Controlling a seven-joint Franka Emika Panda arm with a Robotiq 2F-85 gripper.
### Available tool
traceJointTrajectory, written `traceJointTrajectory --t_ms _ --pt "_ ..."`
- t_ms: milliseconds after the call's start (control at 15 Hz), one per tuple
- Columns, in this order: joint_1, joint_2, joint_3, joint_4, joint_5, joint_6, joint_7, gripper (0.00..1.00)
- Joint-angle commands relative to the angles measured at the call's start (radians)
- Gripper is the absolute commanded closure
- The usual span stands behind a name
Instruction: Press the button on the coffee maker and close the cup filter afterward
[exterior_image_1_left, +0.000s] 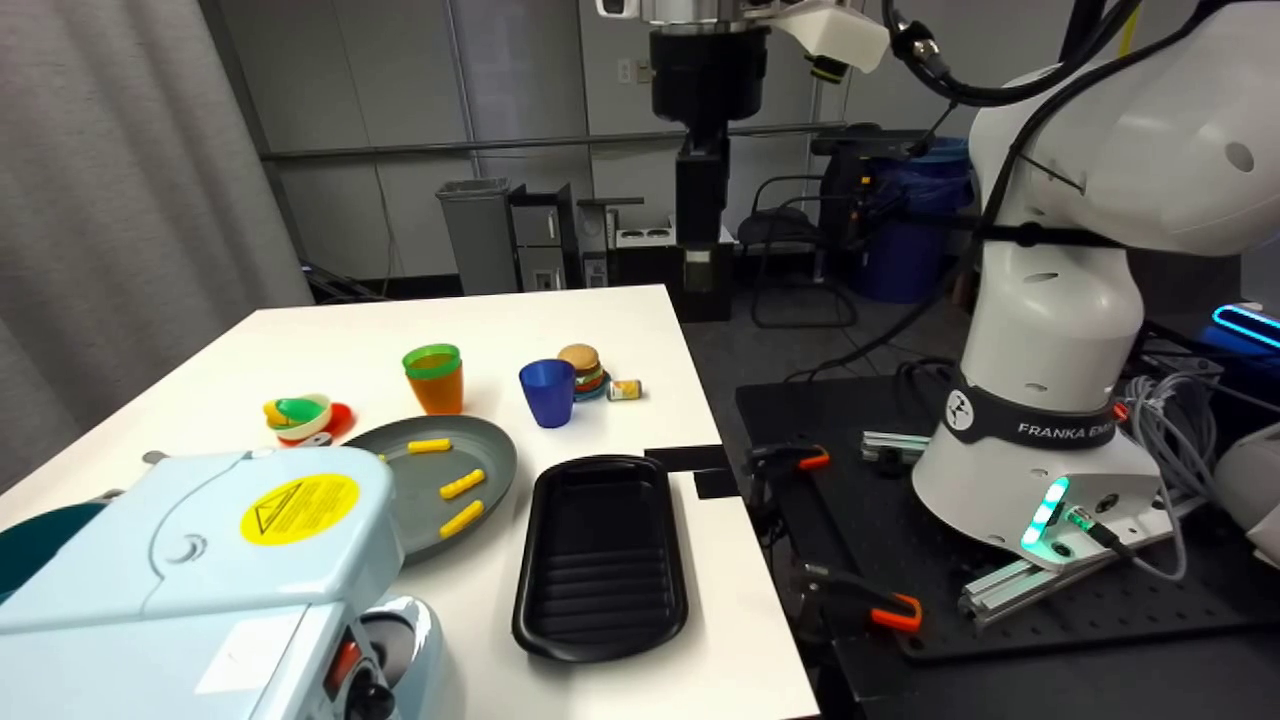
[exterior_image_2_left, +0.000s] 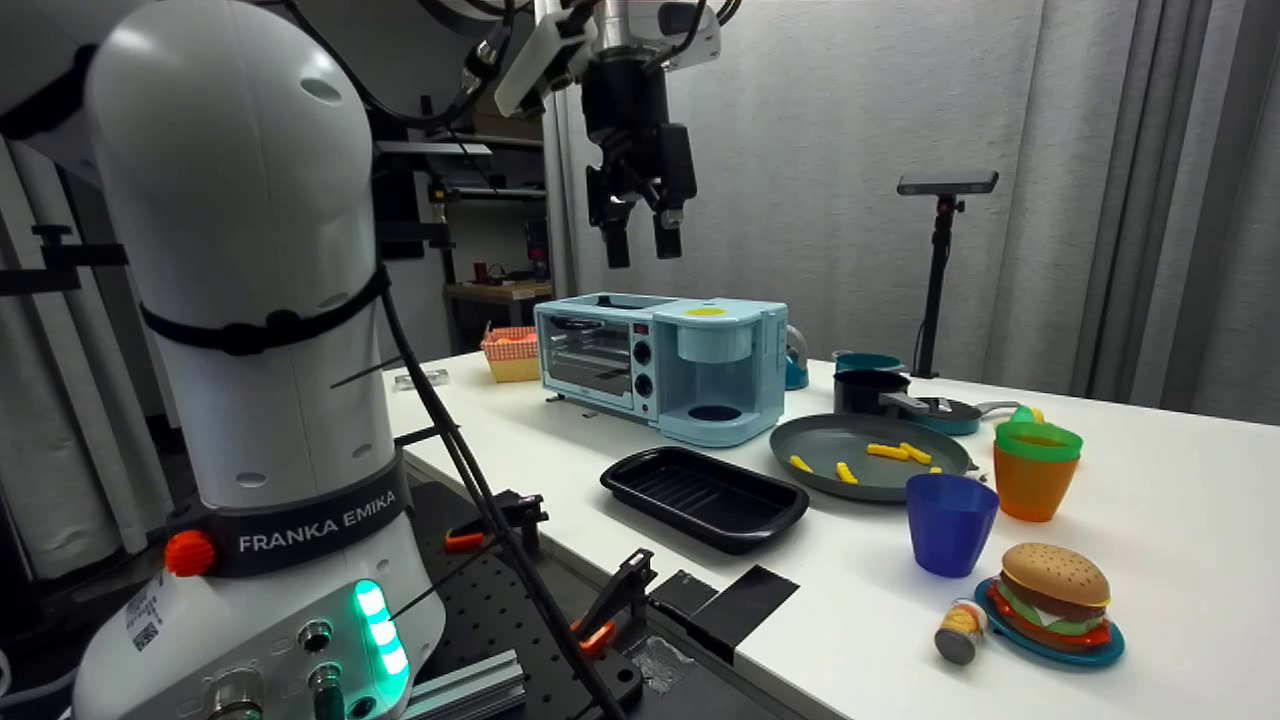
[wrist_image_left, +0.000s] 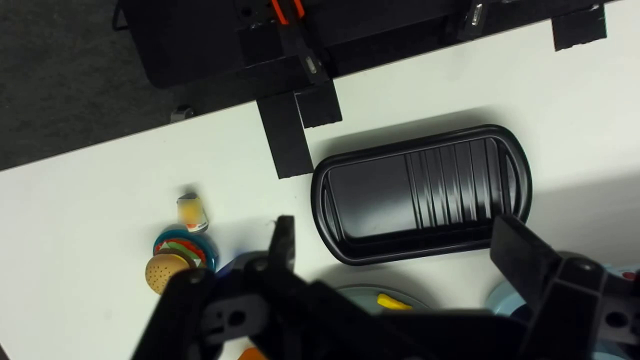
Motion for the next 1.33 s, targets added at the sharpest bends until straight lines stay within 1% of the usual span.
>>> traceJointTrajectory --t_ms 0,867,933,1000,1133,1267 --pt "0.005 0.000 -0.005 0.002 -0.004 -0.003 0.003 0.00" --pt "0.014 0.083 -0.029 0.045 0.010 -0.003 -0.021 0.00" --pt "0.014 0.090 -0.029 0.045 0.008 -0.001 -0.022 0.03" --pt "0.016 0.098 -0.029 0.046 0.008 0.000 -0.025 0.27" --pt "0.022 0.113 -0.030 0.046 0.009 0.004 -0.034 0.31" --pt "0.032 0.127 -0.028 0.047 0.009 0.011 -0.047 0.45"
